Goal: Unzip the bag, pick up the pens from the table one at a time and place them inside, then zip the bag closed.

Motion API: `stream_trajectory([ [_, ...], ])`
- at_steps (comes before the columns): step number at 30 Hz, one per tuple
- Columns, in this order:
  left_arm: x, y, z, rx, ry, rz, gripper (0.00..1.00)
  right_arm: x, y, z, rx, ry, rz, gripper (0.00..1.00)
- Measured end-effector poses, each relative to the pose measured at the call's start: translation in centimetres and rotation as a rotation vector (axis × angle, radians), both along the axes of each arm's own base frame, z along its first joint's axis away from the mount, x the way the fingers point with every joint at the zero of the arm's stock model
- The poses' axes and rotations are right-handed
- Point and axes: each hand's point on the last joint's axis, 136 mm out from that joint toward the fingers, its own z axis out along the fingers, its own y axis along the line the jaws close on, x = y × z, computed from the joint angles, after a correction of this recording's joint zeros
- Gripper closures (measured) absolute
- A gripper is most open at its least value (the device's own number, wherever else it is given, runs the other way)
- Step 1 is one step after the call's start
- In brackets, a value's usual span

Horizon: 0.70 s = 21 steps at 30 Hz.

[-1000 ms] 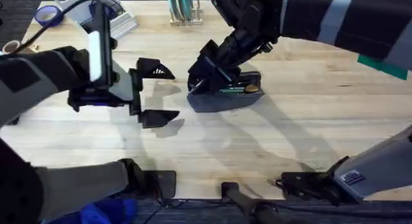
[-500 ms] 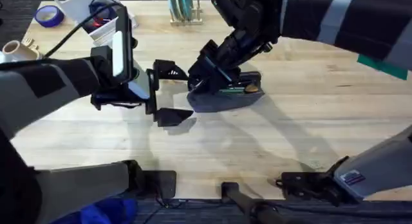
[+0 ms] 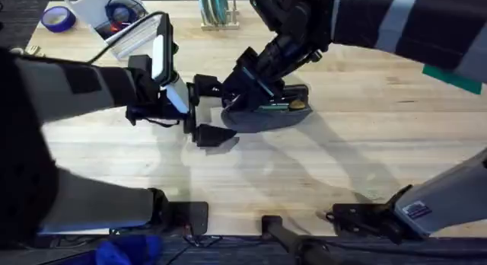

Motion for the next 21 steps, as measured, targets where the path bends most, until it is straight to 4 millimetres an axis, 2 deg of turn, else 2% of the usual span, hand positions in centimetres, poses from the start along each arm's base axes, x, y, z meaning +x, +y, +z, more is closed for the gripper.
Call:
stream_trajectory([
  [6, 0.2, -0.2, -0.7, -0.034, 0.026, 0.001, 0.005, 0.0, 0.0, 0.0, 0.0, 0.0, 0.0, 0.971],
  [16, 0.4, -0.4, 0.2, -0.083, 0.005, -0.001, 0.004, -0.1, 0.1, 0.1, 0.005, 0.003, 0.002, 0.971],
  [21, -0.2, -0.3, 0.6, -0.116, 0.022, -0.001, 0.003, -0.1, 0.1, 0.1, 0.005, 0.004, 0.002, 0.971],
])
